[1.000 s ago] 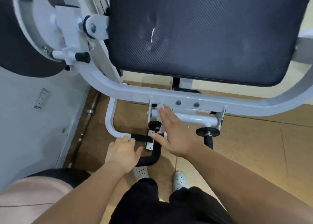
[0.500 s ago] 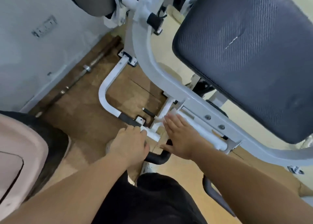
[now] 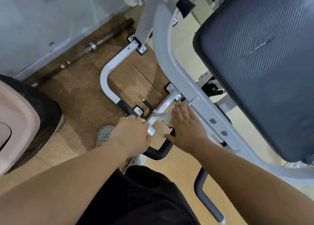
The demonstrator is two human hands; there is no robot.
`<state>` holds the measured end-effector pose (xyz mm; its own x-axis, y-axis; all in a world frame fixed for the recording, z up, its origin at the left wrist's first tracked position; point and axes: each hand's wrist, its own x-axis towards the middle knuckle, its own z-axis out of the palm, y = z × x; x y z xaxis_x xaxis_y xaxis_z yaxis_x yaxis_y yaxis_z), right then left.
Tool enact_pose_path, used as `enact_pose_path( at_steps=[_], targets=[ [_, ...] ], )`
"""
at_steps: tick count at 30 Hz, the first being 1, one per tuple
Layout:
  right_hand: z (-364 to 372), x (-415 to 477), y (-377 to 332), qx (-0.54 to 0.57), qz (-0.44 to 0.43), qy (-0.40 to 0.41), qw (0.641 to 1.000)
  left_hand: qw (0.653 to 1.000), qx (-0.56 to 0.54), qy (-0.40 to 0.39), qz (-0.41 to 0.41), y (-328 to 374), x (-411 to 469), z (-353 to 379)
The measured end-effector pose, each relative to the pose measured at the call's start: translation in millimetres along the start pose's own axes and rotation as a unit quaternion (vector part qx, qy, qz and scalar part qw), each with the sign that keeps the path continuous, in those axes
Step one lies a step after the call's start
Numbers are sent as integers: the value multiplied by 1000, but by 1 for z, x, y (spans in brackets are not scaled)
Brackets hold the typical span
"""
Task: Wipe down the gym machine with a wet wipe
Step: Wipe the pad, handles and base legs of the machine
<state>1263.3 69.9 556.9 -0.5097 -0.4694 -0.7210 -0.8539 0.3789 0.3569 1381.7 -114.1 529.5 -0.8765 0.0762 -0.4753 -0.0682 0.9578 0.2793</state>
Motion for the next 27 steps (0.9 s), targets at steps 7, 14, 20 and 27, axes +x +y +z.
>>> enact_pose_path(
  at_steps=[7, 14, 20, 27],
  targets=[
    [-16, 22, -2, -47, 38, -10, 998, 1000, -8, 11, -2, 0, -1, -2],
    [-11, 8, 14, -34, -34, 6, 999, 1000, -9, 3, 6, -1, 1, 0],
    [-16, 6, -1, -8, 45, -10, 999, 1000, -4, -8, 8, -2, 2, 0],
    [-13, 11, -35, 72, -26, -29, 997, 1000, -2, -13, 19, -2, 3, 1]
  ],
)
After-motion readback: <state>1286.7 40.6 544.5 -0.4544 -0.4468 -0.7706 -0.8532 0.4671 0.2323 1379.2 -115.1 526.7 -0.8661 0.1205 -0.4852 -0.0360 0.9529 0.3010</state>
